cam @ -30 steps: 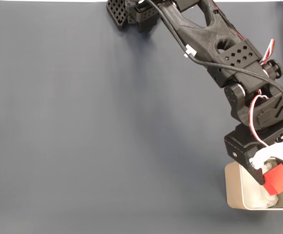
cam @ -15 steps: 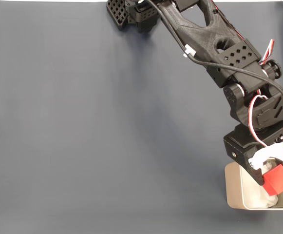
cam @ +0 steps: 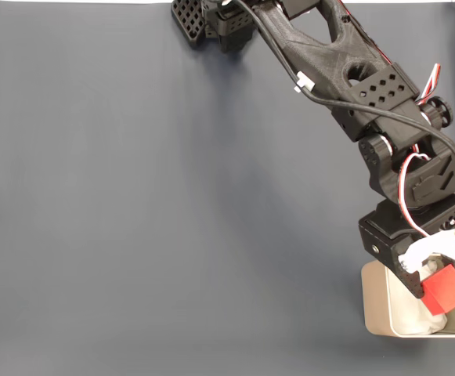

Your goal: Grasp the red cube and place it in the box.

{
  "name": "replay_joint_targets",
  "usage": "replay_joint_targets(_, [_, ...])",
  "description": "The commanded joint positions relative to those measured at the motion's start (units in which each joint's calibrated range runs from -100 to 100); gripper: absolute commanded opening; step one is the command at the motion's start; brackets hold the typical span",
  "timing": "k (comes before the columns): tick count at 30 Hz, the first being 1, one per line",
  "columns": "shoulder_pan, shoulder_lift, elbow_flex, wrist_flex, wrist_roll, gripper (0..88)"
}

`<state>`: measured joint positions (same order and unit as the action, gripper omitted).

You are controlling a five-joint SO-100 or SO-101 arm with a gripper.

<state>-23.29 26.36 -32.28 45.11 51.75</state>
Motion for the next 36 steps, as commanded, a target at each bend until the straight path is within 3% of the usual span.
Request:
replay_joint_targets(1, [0.92, -0.62, -4.13, -1.83, -0.49, 9.1])
replay_joint_targets(4, [0.99, -0.62, -3.85, -2.98, -1.07, 21.5])
replay_joint_targets(14, [1.13, -0.71, -3.67, -4.04, -0.54, 43.0])
replay_joint_targets(36, [1.63, -0.45, -3.85, -5.03, -0.15, 46.0])
